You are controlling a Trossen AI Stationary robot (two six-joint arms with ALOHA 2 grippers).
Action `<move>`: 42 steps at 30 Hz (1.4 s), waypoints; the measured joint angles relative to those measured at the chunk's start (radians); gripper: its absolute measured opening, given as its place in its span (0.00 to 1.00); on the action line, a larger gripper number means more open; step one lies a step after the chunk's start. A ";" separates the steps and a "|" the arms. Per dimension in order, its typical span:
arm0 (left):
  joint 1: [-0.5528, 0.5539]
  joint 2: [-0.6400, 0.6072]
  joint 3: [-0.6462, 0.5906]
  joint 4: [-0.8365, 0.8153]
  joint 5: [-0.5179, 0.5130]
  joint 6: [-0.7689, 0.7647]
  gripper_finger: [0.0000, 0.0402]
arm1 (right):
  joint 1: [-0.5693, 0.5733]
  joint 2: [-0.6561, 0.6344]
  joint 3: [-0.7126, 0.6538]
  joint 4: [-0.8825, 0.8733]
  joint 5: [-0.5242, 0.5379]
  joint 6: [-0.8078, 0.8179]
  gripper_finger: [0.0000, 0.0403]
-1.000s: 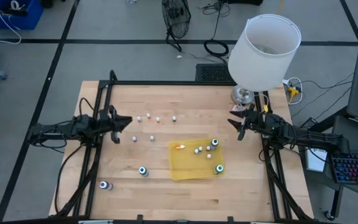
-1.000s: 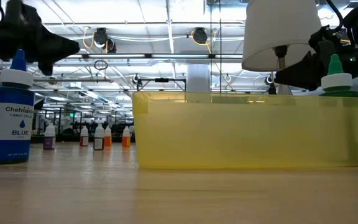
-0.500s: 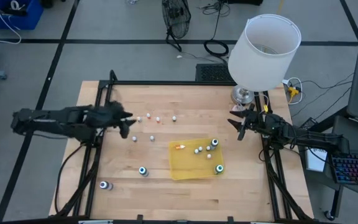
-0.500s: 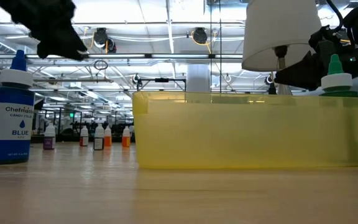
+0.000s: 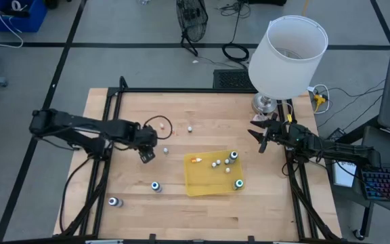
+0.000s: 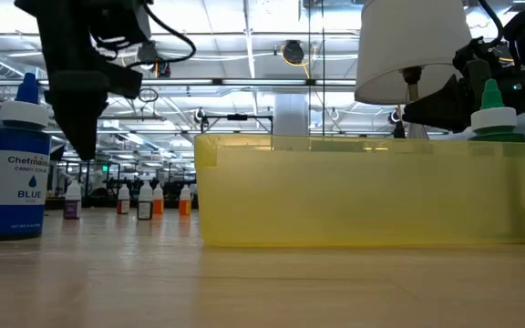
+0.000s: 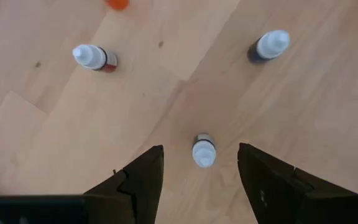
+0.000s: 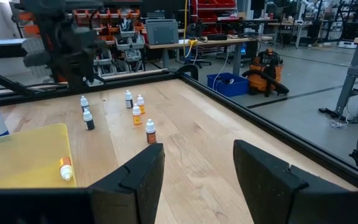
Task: Pick & Place food coloring
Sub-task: Put the left small black food coloring bottle into the yellow bin
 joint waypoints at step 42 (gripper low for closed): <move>0.085 0.264 -0.001 0.008 0.141 -0.005 0.34 | 0.000 0.000 0.000 0.000 0.000 0.000 0.45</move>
